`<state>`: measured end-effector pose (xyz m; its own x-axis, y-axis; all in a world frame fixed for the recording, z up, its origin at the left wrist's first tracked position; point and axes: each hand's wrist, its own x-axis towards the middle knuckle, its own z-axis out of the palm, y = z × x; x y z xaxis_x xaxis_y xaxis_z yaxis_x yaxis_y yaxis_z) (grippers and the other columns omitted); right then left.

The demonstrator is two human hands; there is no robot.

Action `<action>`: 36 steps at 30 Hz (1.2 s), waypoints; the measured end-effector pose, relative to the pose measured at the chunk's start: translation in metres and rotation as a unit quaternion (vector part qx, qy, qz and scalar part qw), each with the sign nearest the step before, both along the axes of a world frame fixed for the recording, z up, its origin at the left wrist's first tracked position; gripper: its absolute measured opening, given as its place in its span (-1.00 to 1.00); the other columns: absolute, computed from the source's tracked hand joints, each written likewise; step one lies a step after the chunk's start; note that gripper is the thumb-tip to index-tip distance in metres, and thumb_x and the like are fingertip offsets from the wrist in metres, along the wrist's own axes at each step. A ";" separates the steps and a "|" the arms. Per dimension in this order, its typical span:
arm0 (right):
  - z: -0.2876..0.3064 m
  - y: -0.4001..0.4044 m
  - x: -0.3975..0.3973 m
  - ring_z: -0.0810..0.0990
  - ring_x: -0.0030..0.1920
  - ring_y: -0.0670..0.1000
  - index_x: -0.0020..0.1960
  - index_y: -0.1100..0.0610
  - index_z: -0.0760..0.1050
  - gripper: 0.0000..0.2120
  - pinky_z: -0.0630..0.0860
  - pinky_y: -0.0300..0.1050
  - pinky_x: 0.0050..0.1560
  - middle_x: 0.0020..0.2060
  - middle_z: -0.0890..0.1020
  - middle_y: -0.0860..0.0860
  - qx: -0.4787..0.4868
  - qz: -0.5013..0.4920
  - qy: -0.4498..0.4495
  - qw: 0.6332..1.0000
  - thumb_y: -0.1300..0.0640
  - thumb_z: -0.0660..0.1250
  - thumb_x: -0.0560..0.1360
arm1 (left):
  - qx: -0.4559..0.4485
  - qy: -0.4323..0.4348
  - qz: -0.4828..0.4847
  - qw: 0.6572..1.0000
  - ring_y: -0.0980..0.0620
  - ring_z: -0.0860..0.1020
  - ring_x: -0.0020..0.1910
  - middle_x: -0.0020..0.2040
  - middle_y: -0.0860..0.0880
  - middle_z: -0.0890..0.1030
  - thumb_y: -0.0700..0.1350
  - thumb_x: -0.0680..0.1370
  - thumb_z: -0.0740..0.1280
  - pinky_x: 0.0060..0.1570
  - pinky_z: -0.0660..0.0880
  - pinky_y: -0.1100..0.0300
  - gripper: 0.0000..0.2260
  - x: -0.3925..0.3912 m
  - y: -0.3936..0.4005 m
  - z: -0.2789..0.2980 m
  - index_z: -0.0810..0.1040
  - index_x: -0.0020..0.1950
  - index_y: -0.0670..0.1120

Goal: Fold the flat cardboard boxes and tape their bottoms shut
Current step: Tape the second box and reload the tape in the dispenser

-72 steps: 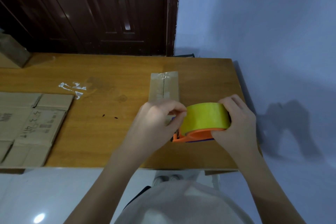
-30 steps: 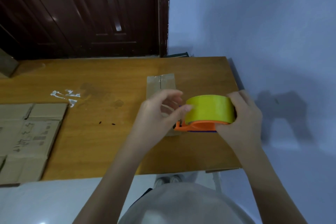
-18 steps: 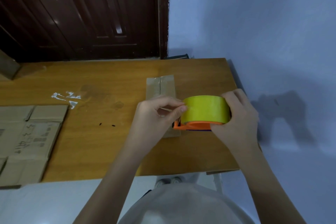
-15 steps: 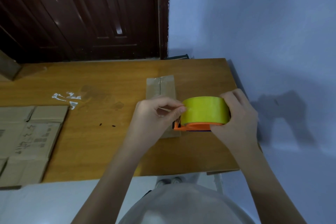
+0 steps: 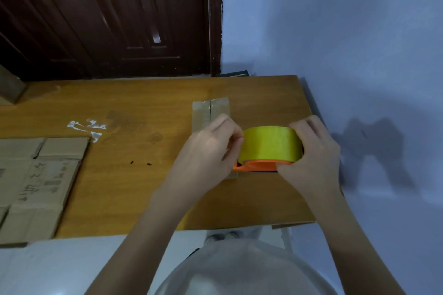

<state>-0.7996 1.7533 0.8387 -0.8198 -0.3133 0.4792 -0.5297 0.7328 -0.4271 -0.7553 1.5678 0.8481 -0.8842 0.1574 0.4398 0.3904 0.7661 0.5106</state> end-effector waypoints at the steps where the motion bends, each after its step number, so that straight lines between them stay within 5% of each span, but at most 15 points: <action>1: 0.000 0.000 0.000 0.40 -0.32 -0.02 -0.19 0.24 0.48 -0.66 0.19 -0.38 -0.40 -0.23 0.50 0.12 0.000 0.001 0.000 1.000 0.01 0.21 0.17 | -0.014 -0.001 0.001 1.000 0.05 0.52 -0.31 -0.15 0.00 0.50 -0.09 0.54 0.13 -0.39 0.50 0.10 -0.80 -0.001 0.000 0.000 0.49 -0.12 -0.16; 9: -0.001 -0.003 0.001 0.40 -0.34 0.00 -0.18 0.24 0.47 -0.64 0.20 -0.35 -0.41 -0.24 0.49 0.12 -0.016 -0.001 -0.013 1.000 0.01 0.17 0.16 | 0.017 -0.041 0.003 0.999 -0.01 0.51 -0.28 -0.16 -0.01 0.48 -0.20 0.53 0.24 -0.31 0.51 0.00 -0.95 -0.002 0.000 -0.003 0.43 -0.13 -0.13; 29: -0.007 -0.005 0.007 0.34 -0.35 -0.06 -0.21 0.23 0.45 -0.68 0.16 -0.37 -0.42 -0.25 0.44 0.04 -0.030 -0.008 -0.002 1.000 0.04 0.18 0.16 | 0.056 -0.062 0.058 0.995 0.07 0.50 -0.23 -0.14 0.01 0.47 -0.21 0.52 0.25 -0.24 0.51 0.06 -0.98 0.004 0.005 -0.005 0.44 -0.12 -0.13; 36: -0.005 -0.005 0.010 0.31 -0.38 -0.07 -0.23 0.23 0.42 -0.71 0.15 -0.33 -0.44 -0.25 0.36 -0.05 -0.071 -0.012 -0.007 0.997 0.05 0.15 0.17 | 0.148 -0.046 0.040 0.987 0.20 0.56 -0.08 -0.06 0.08 0.58 -0.18 0.57 0.25 -0.10 0.49 0.37 -0.83 0.010 -0.009 -0.004 0.60 0.07 -0.15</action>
<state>-0.7893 1.7480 0.8337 -0.8337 -0.2231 0.5052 -0.5056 0.6763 -0.5357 -0.7453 1.5586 0.8441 -0.9266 -0.0381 0.3742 0.2770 0.6039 0.7474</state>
